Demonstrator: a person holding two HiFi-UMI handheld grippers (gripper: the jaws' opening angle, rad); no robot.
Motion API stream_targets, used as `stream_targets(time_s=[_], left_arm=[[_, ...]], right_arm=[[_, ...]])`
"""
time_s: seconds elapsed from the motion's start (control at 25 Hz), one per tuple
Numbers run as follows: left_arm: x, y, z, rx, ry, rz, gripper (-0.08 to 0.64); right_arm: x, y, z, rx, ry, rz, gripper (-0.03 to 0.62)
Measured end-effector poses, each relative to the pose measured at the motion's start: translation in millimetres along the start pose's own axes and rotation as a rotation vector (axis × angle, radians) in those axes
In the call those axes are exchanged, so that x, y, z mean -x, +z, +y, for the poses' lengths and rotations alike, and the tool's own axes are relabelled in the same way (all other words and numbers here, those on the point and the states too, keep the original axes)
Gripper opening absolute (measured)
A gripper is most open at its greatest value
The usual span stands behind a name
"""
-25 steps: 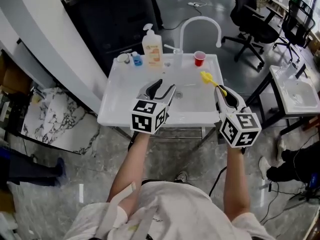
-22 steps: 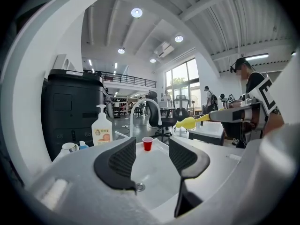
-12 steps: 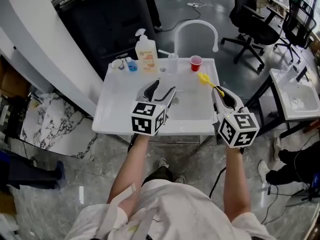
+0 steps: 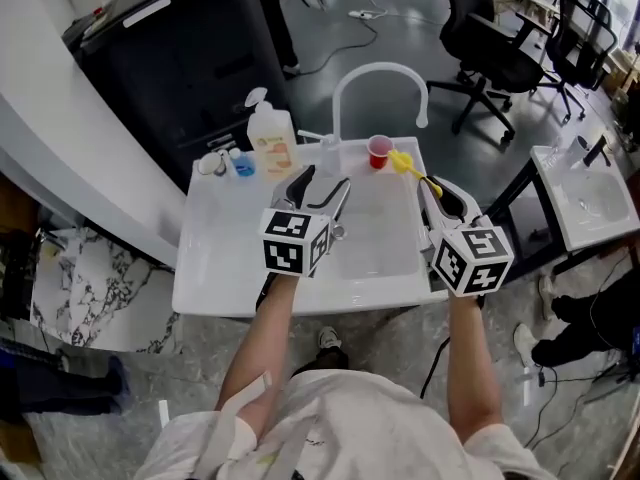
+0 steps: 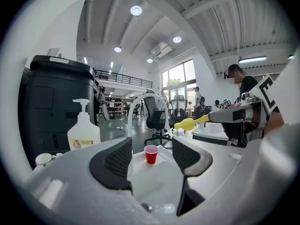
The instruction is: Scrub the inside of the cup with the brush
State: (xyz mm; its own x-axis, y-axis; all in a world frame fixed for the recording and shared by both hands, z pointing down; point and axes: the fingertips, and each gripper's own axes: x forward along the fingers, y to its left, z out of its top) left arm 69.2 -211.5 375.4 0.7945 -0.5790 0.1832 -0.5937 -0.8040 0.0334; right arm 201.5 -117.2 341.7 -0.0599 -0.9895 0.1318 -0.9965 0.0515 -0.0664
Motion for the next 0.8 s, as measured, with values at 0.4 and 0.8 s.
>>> stream_targets(time_s=[0.4, 0.8], left_arm=[[-57, 2, 41, -0.030, -0.086, 0.011, 0.276], [-85, 5, 51, -0.034, -0.162, 0.000, 0.276]], right_arm=[[-69, 7, -8, 0.003, -0.057, 0.017, 0.036], [-95, 13, -13, 0.007, -0.103, 0.022, 0.036]])
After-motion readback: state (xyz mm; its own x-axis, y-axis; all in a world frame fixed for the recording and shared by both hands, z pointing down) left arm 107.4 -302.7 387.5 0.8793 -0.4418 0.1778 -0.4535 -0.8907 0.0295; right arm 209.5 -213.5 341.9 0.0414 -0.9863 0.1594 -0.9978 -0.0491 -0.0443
